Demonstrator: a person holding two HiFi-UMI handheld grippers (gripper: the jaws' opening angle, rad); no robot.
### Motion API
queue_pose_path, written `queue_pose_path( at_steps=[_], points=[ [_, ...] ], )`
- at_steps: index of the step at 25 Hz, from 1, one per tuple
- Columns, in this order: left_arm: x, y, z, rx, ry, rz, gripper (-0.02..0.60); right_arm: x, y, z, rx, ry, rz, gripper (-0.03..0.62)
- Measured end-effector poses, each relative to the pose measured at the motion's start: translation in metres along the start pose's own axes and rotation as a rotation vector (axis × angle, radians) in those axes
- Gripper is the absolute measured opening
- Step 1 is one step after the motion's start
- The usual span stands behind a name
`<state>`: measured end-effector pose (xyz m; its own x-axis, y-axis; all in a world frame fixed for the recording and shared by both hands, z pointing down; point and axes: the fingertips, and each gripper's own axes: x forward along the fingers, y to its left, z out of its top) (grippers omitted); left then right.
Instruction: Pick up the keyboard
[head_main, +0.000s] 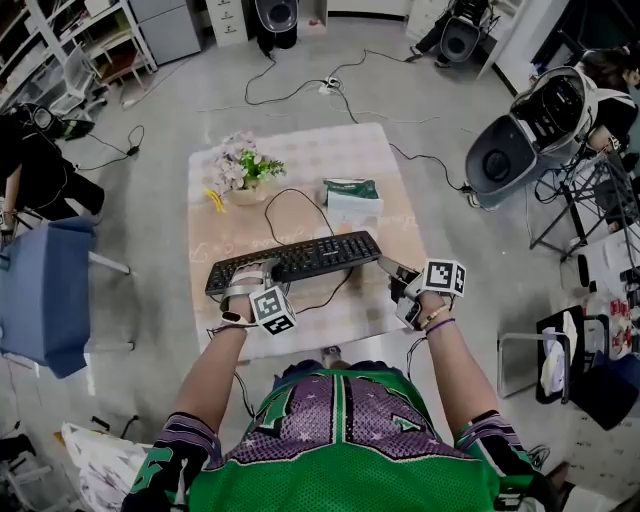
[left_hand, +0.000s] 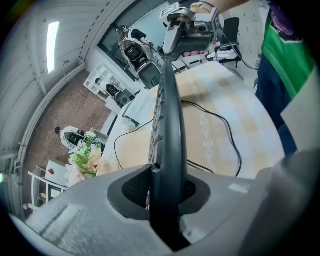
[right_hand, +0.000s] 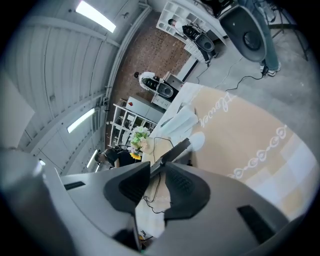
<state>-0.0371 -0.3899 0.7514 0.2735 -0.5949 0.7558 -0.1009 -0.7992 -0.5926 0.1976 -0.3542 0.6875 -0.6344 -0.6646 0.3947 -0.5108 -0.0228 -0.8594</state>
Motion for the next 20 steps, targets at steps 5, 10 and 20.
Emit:
queue_pose_path(
  at_steps=[5, 10, 20],
  points=[
    [-0.003, 0.001, 0.005, -0.003, -0.01, -0.017, 0.087, -0.016, 0.007, 0.008, -0.02, -0.044, 0.107, 0.094],
    [-0.009, 0.0, 0.008, -0.04, -0.029, -0.029, 0.087, -0.027, 0.005, 0.007, -0.096, -0.096, 0.162, 0.084],
    [-0.048, -0.002, 0.02, -0.211, -0.077, -0.008, 0.087, -0.031, 0.01, -0.005, -0.292, -0.103, 0.09, 0.063]
  ],
)
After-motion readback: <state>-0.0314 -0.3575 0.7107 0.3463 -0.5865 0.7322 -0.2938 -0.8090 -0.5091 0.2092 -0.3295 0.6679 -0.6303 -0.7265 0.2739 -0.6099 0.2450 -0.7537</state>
